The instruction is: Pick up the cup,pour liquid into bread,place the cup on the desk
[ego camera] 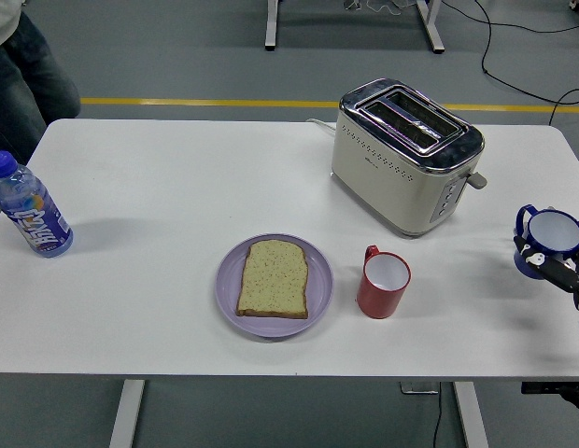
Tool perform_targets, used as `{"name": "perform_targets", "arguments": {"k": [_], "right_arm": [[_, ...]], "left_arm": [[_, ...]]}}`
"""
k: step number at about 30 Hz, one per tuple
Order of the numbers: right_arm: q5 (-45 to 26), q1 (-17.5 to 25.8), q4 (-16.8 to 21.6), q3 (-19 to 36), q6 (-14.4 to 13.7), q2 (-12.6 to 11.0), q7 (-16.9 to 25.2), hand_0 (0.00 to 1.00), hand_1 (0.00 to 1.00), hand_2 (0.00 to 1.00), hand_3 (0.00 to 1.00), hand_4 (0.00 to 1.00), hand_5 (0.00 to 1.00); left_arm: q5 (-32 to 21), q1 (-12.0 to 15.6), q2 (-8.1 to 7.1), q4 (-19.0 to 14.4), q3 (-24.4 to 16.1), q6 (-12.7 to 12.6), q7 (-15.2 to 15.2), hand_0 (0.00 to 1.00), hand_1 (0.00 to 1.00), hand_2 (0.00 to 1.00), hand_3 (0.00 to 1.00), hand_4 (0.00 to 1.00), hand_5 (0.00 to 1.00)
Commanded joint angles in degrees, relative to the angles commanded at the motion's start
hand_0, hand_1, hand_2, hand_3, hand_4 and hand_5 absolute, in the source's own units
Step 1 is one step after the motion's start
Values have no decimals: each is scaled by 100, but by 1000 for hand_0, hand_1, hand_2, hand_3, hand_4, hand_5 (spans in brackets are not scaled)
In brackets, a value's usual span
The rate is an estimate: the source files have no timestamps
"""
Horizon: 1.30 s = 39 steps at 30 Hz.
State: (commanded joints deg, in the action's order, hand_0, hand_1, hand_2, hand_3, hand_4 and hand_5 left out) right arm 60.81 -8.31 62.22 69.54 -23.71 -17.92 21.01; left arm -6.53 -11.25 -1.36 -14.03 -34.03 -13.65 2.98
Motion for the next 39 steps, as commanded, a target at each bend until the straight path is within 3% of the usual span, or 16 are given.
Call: {"name": "perform_targets", "arguments": {"k": [19, 39], "right_arm": [[10, -42, 13, -11, -8, 0, 12, 489, 432, 543, 559, 629, 2], [11, 27, 30, -182, -14, -18, 8, 489, 432, 544, 558, 625, 2]], "left_arm": [[-38, -54, 7, 2, 17, 19, -7, 690, 756, 773, 611, 396, 998], [253, 1, 45, -4, -161, 2, 88, 690, 756, 773, 611, 396, 998]]}}
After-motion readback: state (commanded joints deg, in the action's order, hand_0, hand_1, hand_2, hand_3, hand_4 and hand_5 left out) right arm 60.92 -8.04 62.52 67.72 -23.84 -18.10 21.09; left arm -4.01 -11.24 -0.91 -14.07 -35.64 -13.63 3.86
